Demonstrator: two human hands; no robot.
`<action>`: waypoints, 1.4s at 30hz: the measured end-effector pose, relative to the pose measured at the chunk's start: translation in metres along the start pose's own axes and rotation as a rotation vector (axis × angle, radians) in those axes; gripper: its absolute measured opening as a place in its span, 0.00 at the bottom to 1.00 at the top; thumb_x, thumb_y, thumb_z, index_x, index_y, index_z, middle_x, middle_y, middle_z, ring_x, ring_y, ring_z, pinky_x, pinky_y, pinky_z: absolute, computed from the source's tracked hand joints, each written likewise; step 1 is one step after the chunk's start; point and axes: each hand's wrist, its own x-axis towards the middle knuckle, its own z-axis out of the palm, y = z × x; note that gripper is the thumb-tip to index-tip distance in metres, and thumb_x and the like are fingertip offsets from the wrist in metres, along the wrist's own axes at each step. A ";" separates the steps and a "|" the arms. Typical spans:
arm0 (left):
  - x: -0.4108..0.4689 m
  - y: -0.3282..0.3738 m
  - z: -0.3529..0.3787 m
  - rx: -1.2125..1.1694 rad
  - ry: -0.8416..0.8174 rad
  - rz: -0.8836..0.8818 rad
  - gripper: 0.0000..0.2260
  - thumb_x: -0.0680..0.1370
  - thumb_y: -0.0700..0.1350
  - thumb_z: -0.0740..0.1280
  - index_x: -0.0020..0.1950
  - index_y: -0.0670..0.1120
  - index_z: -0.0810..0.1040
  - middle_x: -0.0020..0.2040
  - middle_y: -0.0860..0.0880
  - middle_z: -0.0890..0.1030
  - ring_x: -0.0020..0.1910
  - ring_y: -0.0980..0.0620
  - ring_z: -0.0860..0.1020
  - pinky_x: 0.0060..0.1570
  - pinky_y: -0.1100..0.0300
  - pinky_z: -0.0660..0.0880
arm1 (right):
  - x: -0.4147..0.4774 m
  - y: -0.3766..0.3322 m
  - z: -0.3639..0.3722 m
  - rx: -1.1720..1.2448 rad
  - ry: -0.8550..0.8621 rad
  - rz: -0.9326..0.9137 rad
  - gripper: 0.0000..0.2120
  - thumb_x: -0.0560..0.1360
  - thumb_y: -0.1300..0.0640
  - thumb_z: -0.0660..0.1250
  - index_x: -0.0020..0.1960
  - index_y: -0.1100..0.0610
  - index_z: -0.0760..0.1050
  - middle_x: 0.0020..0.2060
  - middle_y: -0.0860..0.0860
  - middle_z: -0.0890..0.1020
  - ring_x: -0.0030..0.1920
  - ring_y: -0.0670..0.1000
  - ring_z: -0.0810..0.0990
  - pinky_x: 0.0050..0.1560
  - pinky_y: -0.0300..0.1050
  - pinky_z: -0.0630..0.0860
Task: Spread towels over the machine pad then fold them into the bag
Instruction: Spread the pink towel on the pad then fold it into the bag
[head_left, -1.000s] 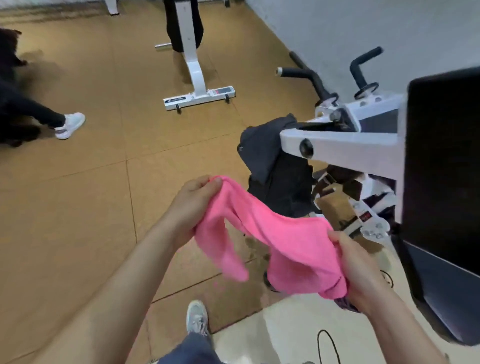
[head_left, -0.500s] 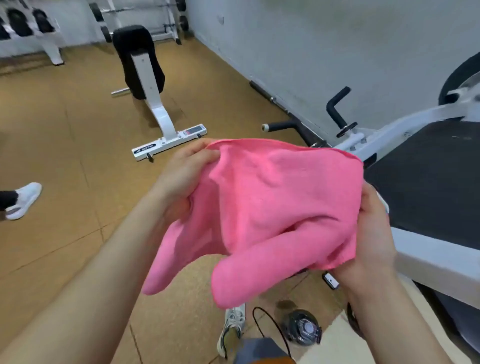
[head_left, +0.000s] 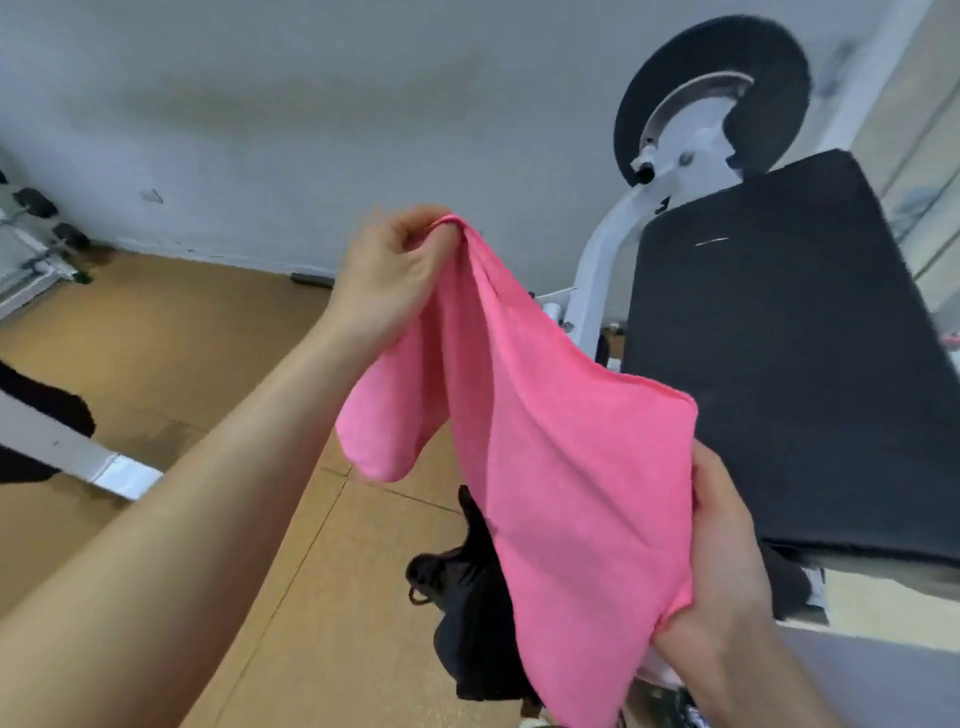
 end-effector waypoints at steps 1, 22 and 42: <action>0.026 0.000 0.011 0.033 -0.023 0.053 0.10 0.78 0.47 0.62 0.37 0.53 0.77 0.30 0.60 0.76 0.33 0.64 0.73 0.40 0.61 0.70 | 0.005 -0.004 0.001 0.020 0.027 -0.056 0.21 0.78 0.48 0.61 0.32 0.53 0.83 0.28 0.48 0.79 0.28 0.48 0.79 0.31 0.38 0.77; 0.201 -0.137 0.171 -0.312 -0.618 -0.061 0.12 0.79 0.56 0.60 0.42 0.52 0.77 0.39 0.48 0.85 0.39 0.46 0.84 0.45 0.48 0.81 | 0.096 -0.014 0.058 -0.109 0.488 -0.759 0.08 0.73 0.60 0.67 0.49 0.59 0.82 0.41 0.56 0.83 0.41 0.54 0.83 0.47 0.48 0.79; 0.071 -0.052 0.269 0.023 -1.077 0.922 0.08 0.73 0.43 0.66 0.52 0.47 0.79 0.46 0.51 0.73 0.45 0.48 0.75 0.45 0.51 0.74 | 0.108 -0.126 -0.069 -1.418 1.662 -0.425 0.11 0.72 0.60 0.62 0.54 0.56 0.77 0.51 0.57 0.80 0.52 0.61 0.79 0.44 0.48 0.72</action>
